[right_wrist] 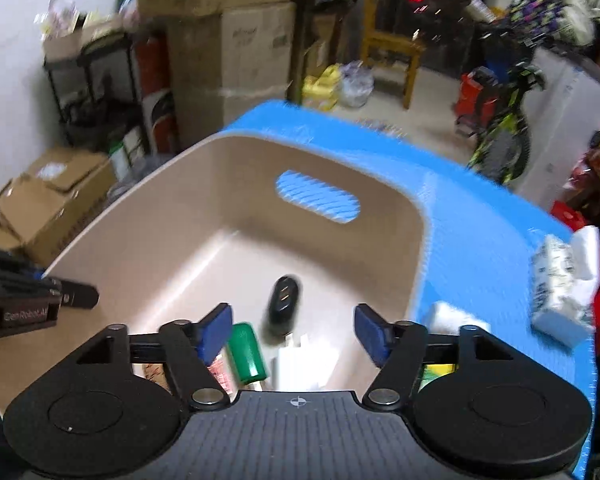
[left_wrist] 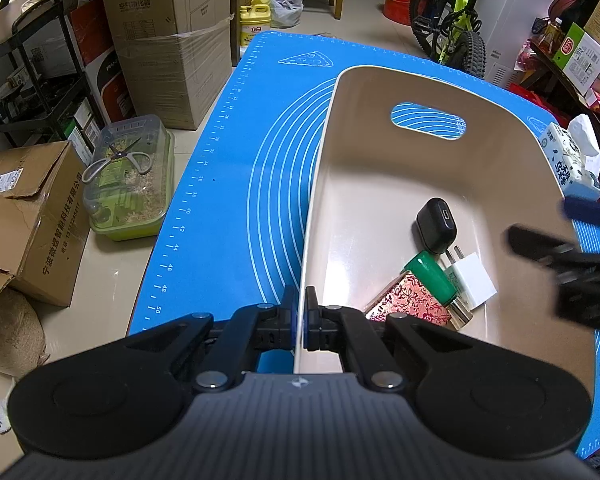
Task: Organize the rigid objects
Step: 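Carry the screwdriver over the basket and open the right gripper, then grasp the red plastic figure by its body with the right gripper, then lift the red figure, carry it into the basket and release it, then grasp the yellow plastic part by its round cap with the right gripper, then carry the yellow part into the basket and open the right gripper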
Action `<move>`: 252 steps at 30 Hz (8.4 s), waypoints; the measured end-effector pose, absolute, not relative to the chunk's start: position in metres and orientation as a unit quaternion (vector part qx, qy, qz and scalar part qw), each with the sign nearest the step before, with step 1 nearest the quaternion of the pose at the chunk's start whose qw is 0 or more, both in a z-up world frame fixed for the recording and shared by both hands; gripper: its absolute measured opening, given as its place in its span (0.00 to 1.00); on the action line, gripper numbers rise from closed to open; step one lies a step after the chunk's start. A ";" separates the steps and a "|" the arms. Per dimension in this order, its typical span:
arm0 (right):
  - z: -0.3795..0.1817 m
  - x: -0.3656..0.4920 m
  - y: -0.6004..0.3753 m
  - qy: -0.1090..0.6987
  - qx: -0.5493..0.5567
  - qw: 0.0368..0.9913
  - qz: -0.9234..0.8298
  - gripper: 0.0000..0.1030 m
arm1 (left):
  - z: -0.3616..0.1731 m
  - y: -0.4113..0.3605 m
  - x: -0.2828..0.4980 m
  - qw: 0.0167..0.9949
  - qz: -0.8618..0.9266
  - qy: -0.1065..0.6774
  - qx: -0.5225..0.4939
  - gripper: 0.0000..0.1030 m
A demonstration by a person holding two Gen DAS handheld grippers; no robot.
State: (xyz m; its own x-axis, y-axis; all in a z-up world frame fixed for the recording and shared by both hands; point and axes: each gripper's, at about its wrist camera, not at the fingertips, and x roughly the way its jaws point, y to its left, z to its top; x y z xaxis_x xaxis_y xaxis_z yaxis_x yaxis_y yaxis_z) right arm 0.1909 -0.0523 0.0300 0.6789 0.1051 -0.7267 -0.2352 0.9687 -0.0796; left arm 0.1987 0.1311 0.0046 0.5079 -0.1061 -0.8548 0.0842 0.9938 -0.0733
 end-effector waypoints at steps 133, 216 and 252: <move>0.012 0.196 -0.038 0.405 -0.011 0.905 0.128 0.71 | 0.006 0.134 0.197 0.869 -0.053 0.492 -0.007 0.05; -0.041 0.166 -0.228 0.340 -0.094 0.934 0.053 0.48 | 0.008 0.130 0.197 0.869 -0.047 0.492 0.003 0.06; 0.015 0.175 -0.067 0.258 -0.122 0.938 0.195 0.48 | 0.006 0.129 0.196 0.869 -0.049 0.492 0.003 0.06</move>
